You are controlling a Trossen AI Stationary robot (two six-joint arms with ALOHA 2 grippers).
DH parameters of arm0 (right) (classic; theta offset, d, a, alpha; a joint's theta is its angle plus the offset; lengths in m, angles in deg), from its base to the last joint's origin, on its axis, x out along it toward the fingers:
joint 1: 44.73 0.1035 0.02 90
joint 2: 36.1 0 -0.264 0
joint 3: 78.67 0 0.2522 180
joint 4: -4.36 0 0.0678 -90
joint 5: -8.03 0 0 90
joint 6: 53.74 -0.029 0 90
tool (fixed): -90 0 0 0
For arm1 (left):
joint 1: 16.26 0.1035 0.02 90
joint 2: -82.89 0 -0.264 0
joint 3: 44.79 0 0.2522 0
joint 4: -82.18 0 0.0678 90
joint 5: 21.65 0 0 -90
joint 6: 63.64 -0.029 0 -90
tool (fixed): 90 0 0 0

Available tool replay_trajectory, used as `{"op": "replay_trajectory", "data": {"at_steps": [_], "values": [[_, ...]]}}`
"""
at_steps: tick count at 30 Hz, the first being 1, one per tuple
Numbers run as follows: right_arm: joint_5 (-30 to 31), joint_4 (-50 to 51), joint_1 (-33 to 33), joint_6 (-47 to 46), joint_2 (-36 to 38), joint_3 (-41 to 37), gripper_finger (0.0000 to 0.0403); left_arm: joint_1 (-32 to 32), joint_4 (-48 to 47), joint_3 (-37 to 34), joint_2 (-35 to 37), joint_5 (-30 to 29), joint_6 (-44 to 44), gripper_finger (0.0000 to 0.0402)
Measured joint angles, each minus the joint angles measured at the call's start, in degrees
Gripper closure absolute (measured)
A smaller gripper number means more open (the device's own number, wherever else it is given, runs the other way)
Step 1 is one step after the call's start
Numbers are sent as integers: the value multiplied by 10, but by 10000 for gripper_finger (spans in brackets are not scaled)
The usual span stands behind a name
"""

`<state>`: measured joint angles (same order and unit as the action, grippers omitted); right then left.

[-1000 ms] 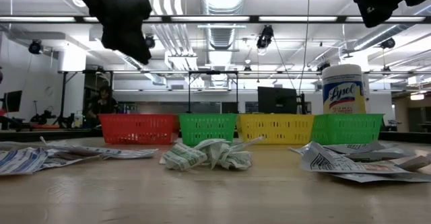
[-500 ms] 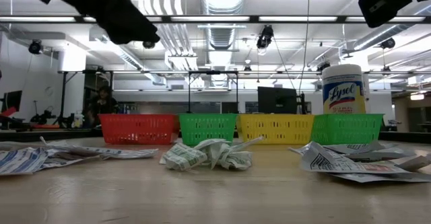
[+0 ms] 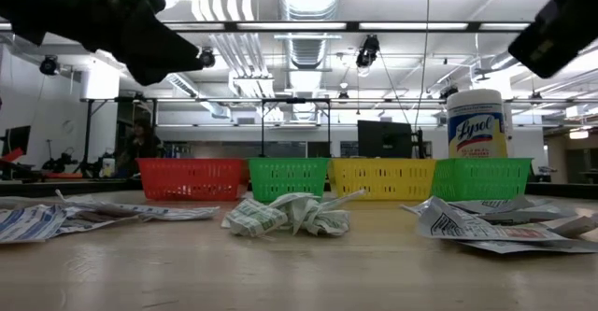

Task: Pick & Place First Aid Supplies
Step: Put the alcohol pad into the red basket

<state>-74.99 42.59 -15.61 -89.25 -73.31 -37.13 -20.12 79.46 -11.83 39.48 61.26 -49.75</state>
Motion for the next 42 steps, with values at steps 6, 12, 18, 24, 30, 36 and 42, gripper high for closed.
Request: {"op": "replay_trajectory", "data": {"at_steps": [6, 12, 18, 24, 30, 36, 42], "values": [[-46, 103, 1, -95, -64, 36, 344, 0, 4, -19, 23, 0, 2, 275], [-95, 160, 4, -145, -130, 57, 344, 0, 10, -31, 30, 0, 2, 275], [-131, 177, 4, -180, -182, 58, 344, 0, 10, -35, 31, 0, 2, 275], [-155, 188, 4, -210, -217, 57, 343, 0, 10, -35, 31, 0, 1, 275], [-167, 191, 4, -216, -234, 57, 315, 0, 10, -35, 31, 0, 0, 275], [-167, 196, 4, -215, -236, 57, 274, 0, 9, -35, 31, 0, 0, 275], [-160, 200, 4, -215, -248, 49, 263, 0, 9, -35, 30, 0, 0, 275]]}}
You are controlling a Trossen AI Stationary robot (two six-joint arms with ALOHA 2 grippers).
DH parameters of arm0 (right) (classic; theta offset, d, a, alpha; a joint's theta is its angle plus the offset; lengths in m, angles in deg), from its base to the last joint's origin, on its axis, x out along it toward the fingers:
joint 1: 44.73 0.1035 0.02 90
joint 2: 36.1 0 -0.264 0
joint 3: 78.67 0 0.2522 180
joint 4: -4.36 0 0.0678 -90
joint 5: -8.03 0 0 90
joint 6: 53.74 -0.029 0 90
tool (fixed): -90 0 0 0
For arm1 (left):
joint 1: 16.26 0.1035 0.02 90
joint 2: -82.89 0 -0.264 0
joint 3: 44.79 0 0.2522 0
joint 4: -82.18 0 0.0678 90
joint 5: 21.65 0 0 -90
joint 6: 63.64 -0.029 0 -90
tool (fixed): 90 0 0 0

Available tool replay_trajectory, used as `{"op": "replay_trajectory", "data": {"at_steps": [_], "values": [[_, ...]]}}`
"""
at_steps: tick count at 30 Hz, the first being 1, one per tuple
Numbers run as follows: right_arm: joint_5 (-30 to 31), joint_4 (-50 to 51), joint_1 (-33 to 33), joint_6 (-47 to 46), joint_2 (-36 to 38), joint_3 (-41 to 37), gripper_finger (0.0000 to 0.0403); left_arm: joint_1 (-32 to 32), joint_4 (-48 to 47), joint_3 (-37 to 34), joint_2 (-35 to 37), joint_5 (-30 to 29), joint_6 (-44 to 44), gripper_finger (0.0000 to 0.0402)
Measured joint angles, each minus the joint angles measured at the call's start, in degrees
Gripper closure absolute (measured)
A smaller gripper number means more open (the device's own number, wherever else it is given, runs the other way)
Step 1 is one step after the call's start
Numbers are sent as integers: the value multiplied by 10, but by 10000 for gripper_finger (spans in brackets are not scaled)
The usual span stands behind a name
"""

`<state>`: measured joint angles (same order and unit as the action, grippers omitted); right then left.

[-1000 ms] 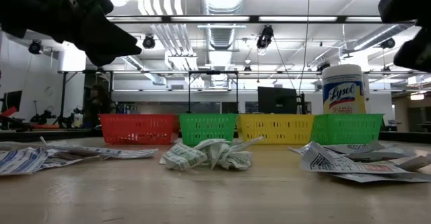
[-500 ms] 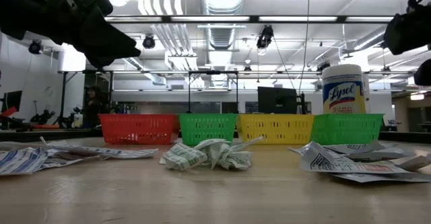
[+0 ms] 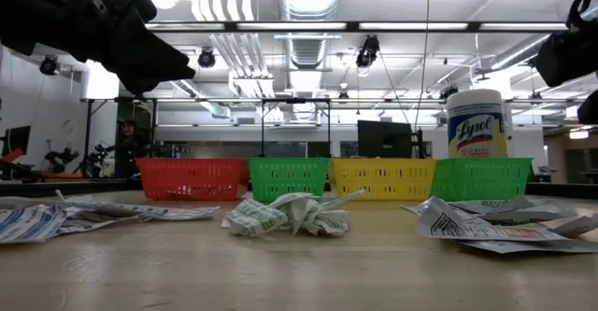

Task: Pick & Place First Aid Supplies
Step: Put the alcohol pad into the red basket

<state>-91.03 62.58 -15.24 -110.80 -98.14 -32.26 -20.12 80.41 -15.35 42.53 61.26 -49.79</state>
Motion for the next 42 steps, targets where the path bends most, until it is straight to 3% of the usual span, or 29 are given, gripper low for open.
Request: {"op": "replay_trajectory", "data": {"at_steps": [12, 21, 32, 42], "values": [[0, 2, 0, 14, -85, -5, 289, 0, 0, 0, 0, 0, -4, 275], [2, 3, 0, 22, -134, -6, 282, 0, 0, 0, 0, 0, -4, 275], [19, 4, 0, 31, -140, -5, 298, 0, 0, 0, 0, 0, -4, 275], [28, 8, 0, 31, -148, -6, 357, 0, 0, 0, 0, 0, -4, 275]]}}
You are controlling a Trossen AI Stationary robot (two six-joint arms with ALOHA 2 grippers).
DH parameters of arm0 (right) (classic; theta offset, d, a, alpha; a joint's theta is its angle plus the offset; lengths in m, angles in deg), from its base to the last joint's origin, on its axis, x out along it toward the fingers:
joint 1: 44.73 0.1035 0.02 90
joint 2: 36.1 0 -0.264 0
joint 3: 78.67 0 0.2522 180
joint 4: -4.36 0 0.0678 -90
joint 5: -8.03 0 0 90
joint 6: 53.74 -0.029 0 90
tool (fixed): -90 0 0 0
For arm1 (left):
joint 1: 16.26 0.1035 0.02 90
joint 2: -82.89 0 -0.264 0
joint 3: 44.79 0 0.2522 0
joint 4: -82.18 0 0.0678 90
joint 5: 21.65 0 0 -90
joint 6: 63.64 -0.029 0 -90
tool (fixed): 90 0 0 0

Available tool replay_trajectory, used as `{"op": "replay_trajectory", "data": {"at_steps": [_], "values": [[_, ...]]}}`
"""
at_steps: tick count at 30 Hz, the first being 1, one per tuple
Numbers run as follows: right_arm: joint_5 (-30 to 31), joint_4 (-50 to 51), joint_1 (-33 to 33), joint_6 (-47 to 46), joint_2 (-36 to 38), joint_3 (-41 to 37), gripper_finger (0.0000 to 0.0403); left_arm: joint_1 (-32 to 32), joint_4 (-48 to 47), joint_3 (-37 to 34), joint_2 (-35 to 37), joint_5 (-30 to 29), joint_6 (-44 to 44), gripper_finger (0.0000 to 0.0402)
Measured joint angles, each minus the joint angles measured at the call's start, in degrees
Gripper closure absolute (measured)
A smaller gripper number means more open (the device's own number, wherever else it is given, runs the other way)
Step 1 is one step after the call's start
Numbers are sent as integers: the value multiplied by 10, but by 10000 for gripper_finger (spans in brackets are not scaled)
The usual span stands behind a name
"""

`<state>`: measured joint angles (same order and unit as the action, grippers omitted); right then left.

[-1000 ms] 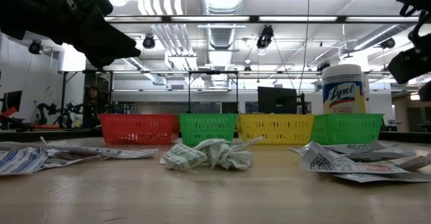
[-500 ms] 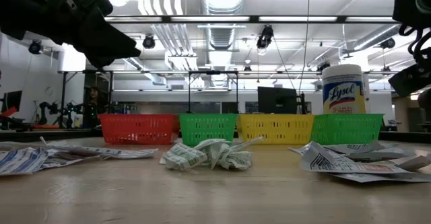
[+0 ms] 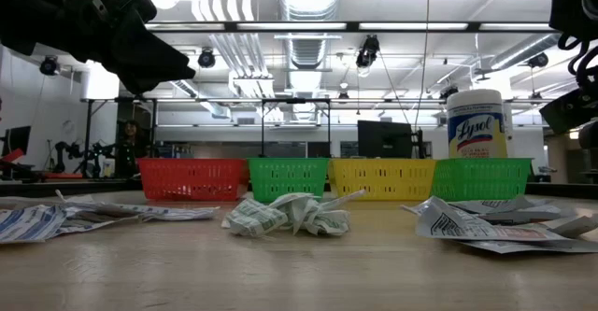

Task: Pick & Place First Aid Supplies
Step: Put the alcohol pad into the red basket

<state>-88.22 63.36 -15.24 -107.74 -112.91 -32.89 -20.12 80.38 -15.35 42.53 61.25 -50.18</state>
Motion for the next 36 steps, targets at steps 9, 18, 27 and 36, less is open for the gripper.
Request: {"op": "replay_trajectory", "data": {"at_steps": [9, 18, 27, 36], "values": [[5, 13, 0, -5, 7, 4, 394, 0, 0, 0, 0, 0, 0, 275], [55, 23, 0, -14, 29, 4, 394, 0, 0, 0, 0, 0, 0, 275], [146, 8, 0, -1, 83, 47, 394, 0, 15, 0, -4, 1, 7, 275], [303, -89, 0, 93, 108, 93, 394, 0, 72, 0, -35, 17, 15, 275]]}}
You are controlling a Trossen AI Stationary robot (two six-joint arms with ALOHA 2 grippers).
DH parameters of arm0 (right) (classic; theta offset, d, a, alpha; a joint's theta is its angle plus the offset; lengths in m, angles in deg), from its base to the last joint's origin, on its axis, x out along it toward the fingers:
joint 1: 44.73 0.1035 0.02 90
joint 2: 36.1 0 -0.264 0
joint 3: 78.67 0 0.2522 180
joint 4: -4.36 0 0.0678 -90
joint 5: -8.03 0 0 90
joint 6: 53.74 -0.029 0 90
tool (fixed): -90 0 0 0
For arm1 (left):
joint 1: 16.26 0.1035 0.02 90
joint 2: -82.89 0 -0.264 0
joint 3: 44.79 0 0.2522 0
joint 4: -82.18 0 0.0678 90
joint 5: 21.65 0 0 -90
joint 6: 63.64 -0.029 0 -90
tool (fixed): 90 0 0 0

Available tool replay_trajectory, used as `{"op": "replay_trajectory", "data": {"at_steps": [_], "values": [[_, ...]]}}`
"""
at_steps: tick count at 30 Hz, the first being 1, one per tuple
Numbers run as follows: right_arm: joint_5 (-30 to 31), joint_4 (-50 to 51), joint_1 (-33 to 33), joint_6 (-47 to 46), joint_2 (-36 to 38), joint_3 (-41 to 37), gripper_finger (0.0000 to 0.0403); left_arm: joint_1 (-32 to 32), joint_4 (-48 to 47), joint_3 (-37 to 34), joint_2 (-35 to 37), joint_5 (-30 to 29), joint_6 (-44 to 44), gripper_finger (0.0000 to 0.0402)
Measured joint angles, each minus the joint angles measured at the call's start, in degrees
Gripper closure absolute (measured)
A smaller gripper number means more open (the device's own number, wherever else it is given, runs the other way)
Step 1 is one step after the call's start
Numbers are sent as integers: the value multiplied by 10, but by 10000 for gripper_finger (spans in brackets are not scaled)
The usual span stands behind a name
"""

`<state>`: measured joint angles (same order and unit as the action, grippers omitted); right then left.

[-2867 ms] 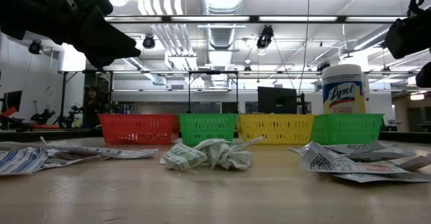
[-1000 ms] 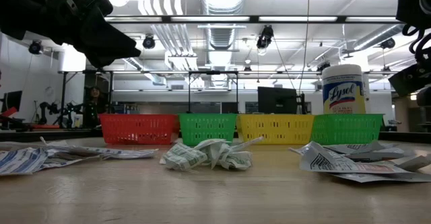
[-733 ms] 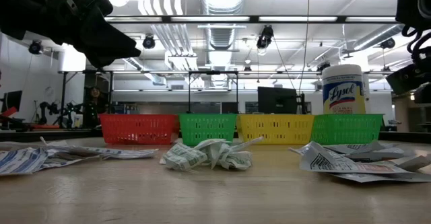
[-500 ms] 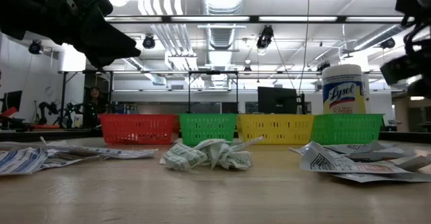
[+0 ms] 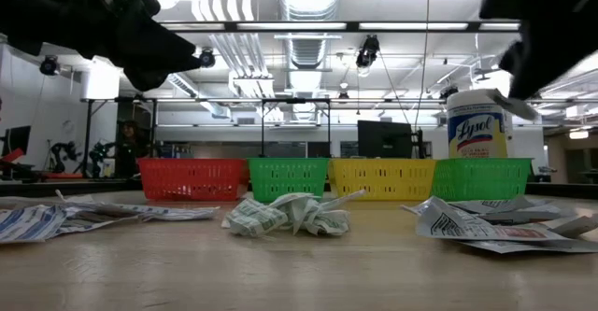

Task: Pick & Place First Aid Supplies
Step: Put the alcohol pad into the red basket

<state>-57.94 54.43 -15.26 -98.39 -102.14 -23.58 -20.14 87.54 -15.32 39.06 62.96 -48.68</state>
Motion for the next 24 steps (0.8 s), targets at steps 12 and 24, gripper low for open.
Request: {"op": "replay_trajectory", "data": {"at_steps": [12, 24], "values": [[254, -161, 0, 133, -48, 16, 394, 0, 110, 0, -71, 3, 0, 275], [406, -300, -1, 170, -120, 16, 394, 0, 244, 5, -148, 3, -1, 275]]}}
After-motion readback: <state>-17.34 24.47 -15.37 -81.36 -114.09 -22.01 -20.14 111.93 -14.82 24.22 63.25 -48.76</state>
